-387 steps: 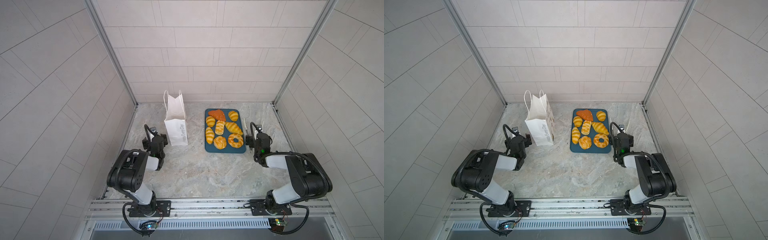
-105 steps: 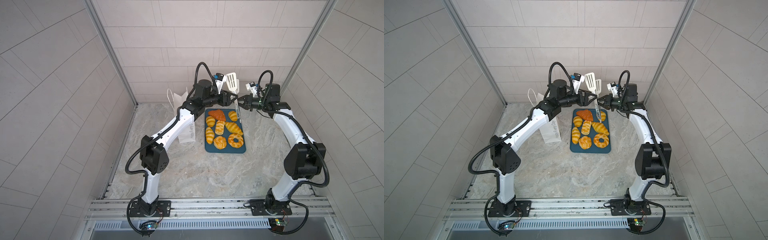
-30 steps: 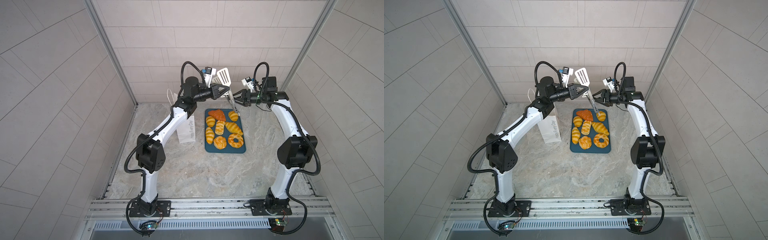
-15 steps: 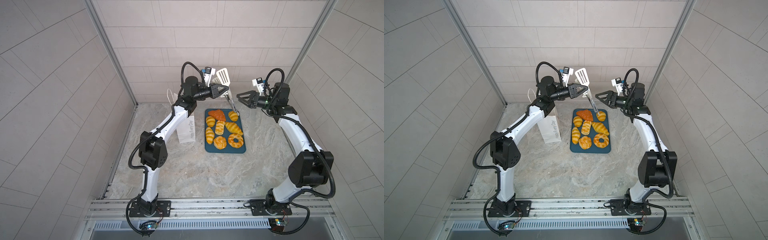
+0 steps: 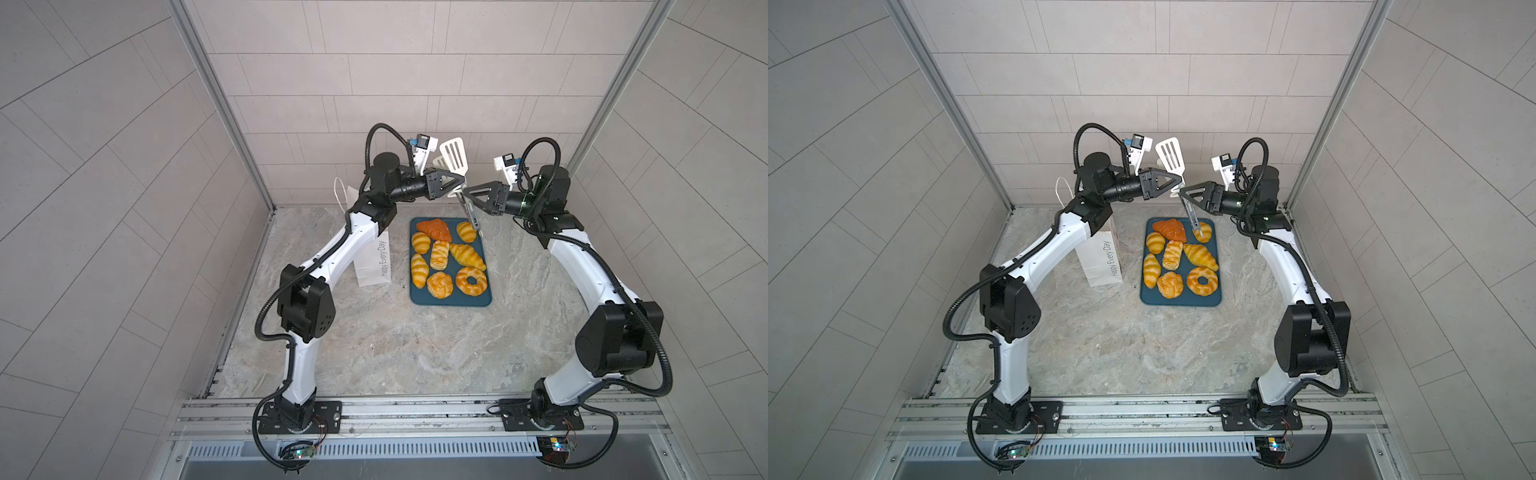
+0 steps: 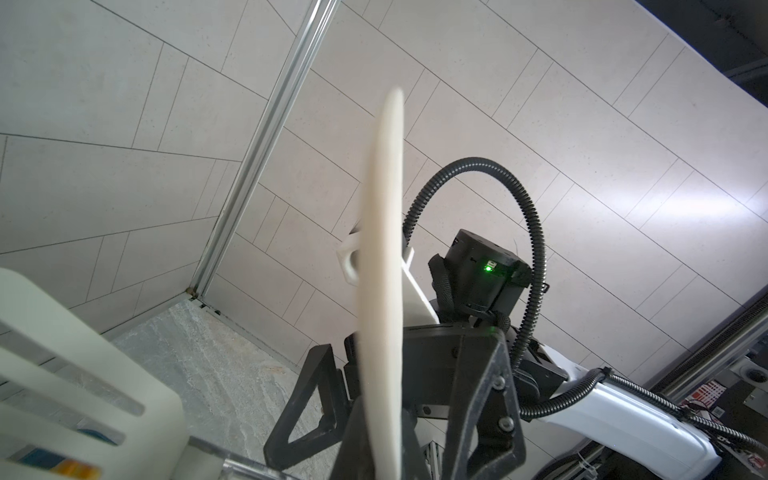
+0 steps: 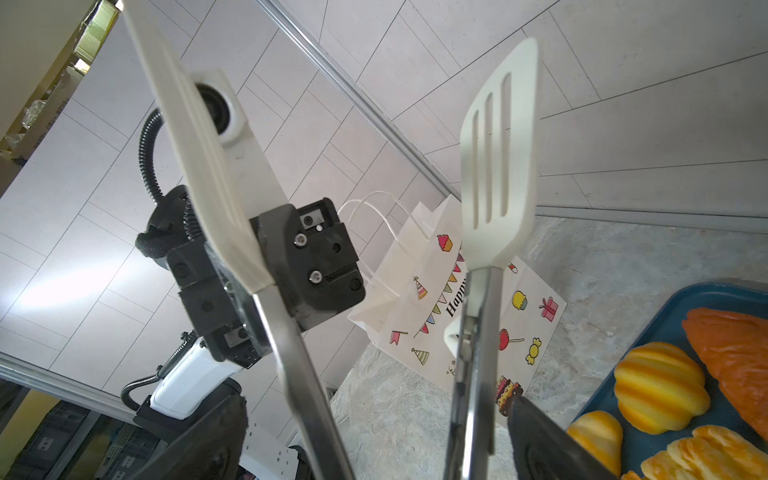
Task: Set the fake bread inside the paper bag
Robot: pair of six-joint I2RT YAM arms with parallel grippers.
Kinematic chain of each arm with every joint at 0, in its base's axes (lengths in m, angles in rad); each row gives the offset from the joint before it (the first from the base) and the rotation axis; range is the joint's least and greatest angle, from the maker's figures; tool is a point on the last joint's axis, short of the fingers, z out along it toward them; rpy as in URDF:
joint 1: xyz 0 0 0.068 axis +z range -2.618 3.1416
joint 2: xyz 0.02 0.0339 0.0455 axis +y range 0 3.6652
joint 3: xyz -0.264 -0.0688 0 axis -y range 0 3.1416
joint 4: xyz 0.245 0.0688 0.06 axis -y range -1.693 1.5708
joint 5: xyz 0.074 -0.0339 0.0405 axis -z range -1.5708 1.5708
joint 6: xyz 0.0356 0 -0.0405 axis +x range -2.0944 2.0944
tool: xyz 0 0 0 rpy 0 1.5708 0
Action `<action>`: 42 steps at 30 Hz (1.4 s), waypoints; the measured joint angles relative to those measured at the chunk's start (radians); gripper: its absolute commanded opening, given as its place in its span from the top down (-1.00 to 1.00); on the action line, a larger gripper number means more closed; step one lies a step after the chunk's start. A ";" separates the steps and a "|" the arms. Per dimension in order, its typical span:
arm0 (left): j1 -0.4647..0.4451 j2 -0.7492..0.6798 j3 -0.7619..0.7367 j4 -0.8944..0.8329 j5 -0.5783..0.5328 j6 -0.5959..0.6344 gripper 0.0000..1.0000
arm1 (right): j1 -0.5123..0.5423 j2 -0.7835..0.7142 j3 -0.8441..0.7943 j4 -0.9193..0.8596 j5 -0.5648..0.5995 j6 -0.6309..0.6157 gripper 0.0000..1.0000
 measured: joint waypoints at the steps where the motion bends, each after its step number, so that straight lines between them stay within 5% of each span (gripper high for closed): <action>1: -0.002 -0.007 0.000 0.000 0.003 0.003 1.00 | 0.000 0.000 0.000 -0.003 0.000 0.000 -0.99; 42: -0.039 -0.033 -0.068 0.303 0.041 -0.167 1.00 | 0.045 -0.044 0.051 0.002 0.004 0.063 -0.77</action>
